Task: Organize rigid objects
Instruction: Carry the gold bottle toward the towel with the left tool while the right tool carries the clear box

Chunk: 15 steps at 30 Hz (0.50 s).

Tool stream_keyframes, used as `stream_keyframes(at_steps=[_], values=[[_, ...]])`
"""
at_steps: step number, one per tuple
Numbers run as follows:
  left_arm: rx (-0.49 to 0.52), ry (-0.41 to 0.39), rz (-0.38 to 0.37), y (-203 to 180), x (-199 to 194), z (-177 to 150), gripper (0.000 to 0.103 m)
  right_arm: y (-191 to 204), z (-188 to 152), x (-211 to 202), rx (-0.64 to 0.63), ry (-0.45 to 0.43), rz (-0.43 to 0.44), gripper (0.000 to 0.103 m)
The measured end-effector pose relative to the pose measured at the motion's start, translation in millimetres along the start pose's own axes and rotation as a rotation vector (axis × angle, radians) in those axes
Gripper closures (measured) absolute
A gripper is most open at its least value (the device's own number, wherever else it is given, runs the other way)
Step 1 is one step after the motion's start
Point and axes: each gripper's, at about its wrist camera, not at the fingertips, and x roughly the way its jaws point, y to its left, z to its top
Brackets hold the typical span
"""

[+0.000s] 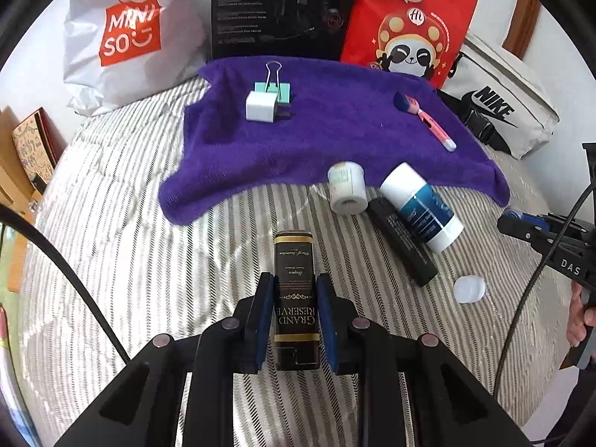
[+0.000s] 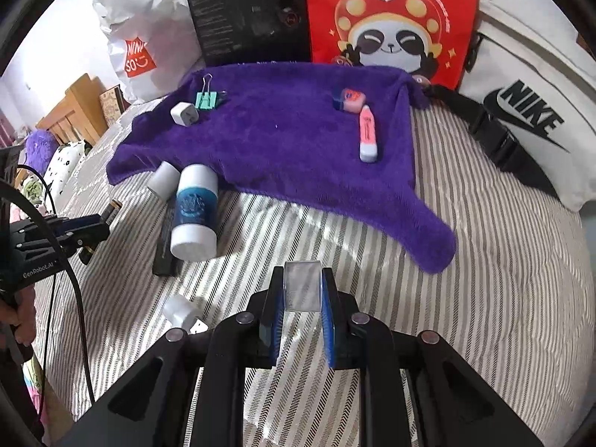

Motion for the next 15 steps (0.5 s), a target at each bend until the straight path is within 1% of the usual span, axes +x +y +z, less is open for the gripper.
stream_keyframes(at_steps=[3, 5, 15], values=[[0.003, -0.014, -0.002, 1.4, -8.1, 6.7, 0.081, -1.0, 5.3, -2.8, 0.001, -0.008, 0.002, 0.086], [0.002, -0.026, 0.011, 2.3, -11.7, 12.3, 0.081, -0.9, 8.4, -4.8, -0.001, -0.014, 0.003, 0.086], [-0.016, -0.051, -0.002, 16.0, -15.9, 37.3, 0.081, -7.0, 22.8, -12.0, -0.005, -0.029, -0.011, 0.086]])
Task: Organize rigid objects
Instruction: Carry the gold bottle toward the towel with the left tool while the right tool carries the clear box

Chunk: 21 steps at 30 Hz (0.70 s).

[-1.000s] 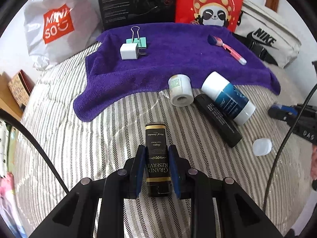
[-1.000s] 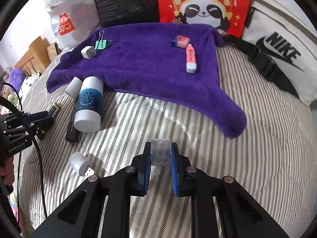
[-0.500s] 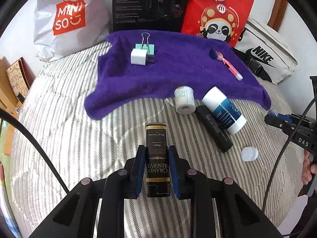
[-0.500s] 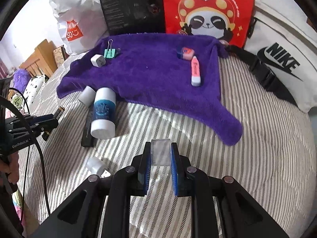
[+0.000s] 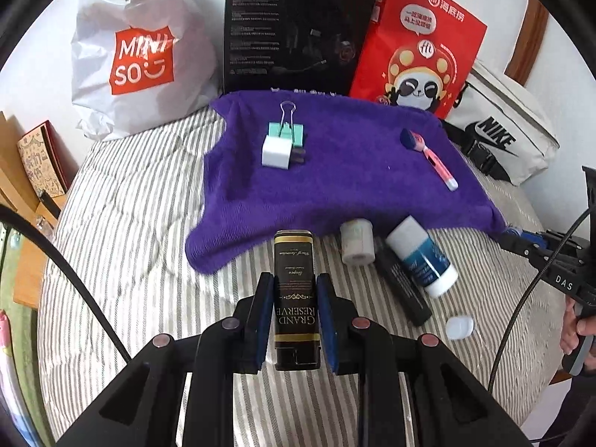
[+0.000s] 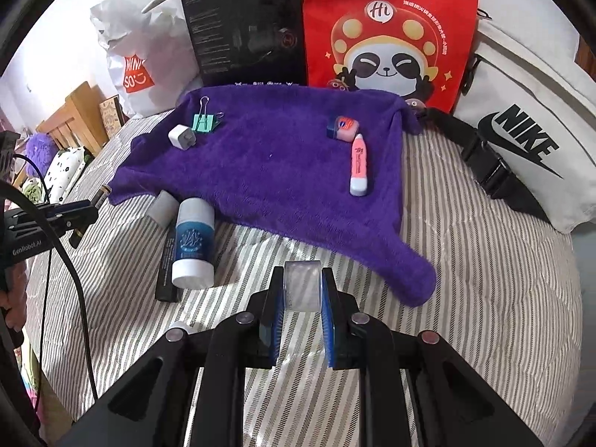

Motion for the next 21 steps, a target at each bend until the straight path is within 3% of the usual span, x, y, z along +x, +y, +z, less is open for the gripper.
stream_keyframes(at_steps=[21], values=[[0.03, 0.019, 0.003, 7.1, 27.4, 53.0, 0.081, -19.4, 40.6, 8.0, 0.025, -0.031, -0.007, 0.086]])
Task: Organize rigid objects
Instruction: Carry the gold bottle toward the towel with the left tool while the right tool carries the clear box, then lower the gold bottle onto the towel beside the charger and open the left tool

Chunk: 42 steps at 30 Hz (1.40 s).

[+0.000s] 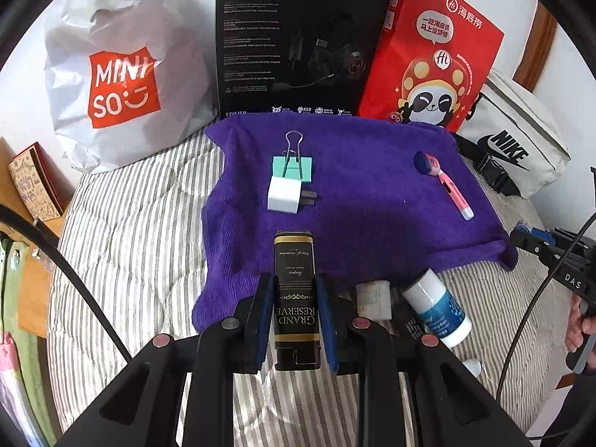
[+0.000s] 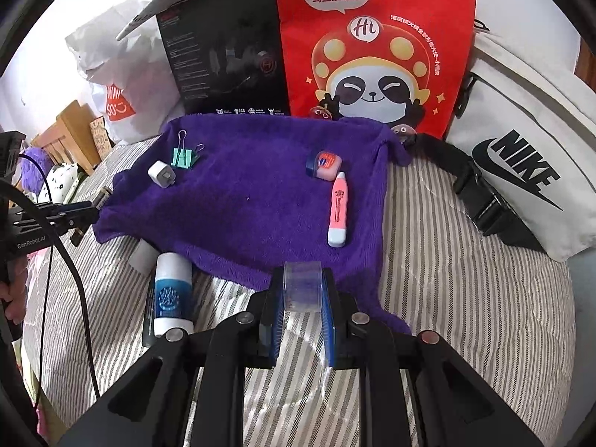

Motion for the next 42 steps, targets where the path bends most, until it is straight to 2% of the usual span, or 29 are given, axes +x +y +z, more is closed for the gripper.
stream_keyframes(at_steps=[6, 15, 27, 42], values=[[0.016, 0.011, -0.019, -4.7, 11.1, 16.3, 0.081, -3.4, 3.2, 6.4, 0.013, 0.004, 0.002, 0.086], [0.083, 0.06, -0.054, -25.4, 47.9, 44.6, 0.081, -4.4, 6.1, 16.1, 0.029, 0.013, 0.009, 0.086], [0.143, 0.147, -0.046, -37.1, 95.6, 50.4, 0.08, -3.3, 21.5, 37.1, 0.033, 0.026, 0.021, 0.086], [0.16, 0.14, -0.055, -20.1, 90.1, 43.2, 0.08, -1.2, 34.1, 58.8, 0.028, 0.04, 0.015, 0.086]])
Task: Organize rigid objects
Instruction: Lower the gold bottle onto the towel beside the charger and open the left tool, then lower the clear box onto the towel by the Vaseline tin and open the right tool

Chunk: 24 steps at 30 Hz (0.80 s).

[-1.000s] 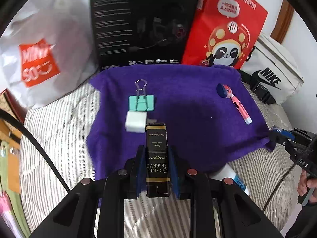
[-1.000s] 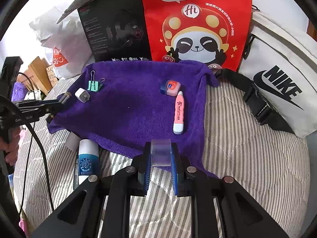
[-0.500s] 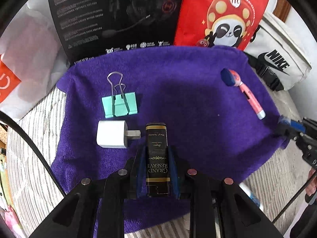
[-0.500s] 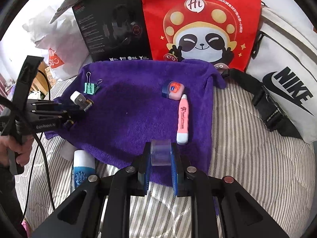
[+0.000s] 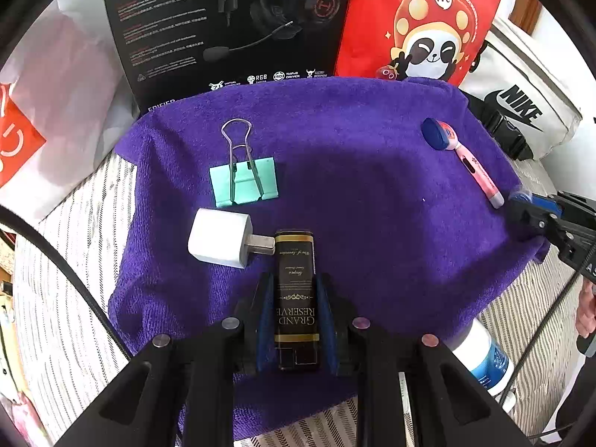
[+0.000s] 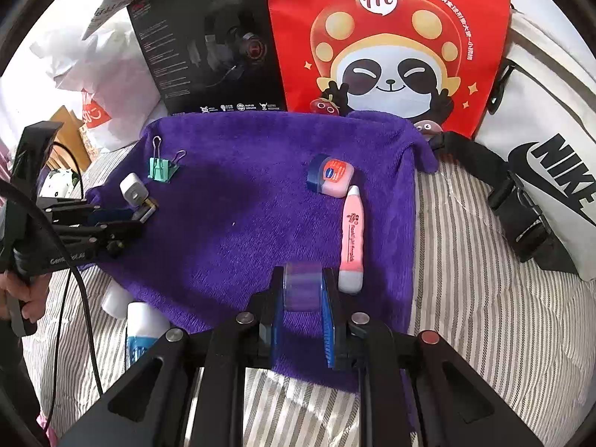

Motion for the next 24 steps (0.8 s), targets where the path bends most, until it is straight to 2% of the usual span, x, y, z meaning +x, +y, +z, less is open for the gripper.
stream_keyframes(at_steps=[10, 15, 24], values=[[0.008, -0.027, 0.021, -3.9, -4.5, -7.3, 0.079, -0.3, 17.9, 27.5, -0.019, -0.005, 0.005, 0.086], [0.031, -0.03, -0.003, -12.8, -4.9, -7.0, 0.06, -0.1, 26.0, 40.8, -0.029, -0.003, -0.001, 0.086], [0.015, -0.038, 0.042, -8.0, -22.8, -14.7, 0.059, 0.6, 37.7, 55.2, -0.057, -0.015, -0.041, 0.086]])
